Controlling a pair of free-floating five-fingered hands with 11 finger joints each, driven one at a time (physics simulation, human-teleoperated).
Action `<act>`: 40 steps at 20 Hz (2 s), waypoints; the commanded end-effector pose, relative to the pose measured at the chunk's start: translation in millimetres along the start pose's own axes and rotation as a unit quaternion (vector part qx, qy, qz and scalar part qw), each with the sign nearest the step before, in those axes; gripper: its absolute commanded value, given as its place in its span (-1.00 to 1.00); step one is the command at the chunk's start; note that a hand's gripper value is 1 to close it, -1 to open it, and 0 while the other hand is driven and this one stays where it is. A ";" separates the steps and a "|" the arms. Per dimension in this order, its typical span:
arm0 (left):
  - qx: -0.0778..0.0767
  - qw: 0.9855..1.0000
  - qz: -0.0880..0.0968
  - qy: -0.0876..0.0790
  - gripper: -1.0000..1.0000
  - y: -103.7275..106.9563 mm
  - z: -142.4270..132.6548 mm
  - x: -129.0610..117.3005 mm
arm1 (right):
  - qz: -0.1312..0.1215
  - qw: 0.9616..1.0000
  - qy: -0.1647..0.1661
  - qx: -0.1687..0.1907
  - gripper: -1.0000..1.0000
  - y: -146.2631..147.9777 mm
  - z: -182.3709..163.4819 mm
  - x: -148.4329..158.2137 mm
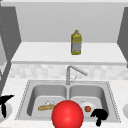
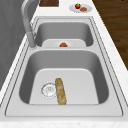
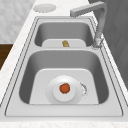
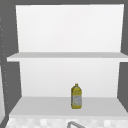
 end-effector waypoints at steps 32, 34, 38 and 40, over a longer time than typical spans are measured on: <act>0.003 1.000 -0.003 0.021 -1.00 222.5 7.7 126.9 | 0.000 1.000 0.000 0.000 0.00 0.0 0.0 0.0; 0.003 1.000 -0.004 0.023 -1.00 229.4 -0.3 138.0 | 0.000 1.000 0.000 0.000 0.00 0.0 0.0 0.0; 0.007 1.000 -0.012 0.024 -1.00 238.4 -12.6 169.1 | 0.000 1.000 0.000 0.000 0.00 0.0 0.0 0.0; 0.006 1.000 -0.009 0.028 -1.00 242.0 -19.0 181.0 | 0.000 1.000 0.000 0.000 0.00 0.0 0.0 0.0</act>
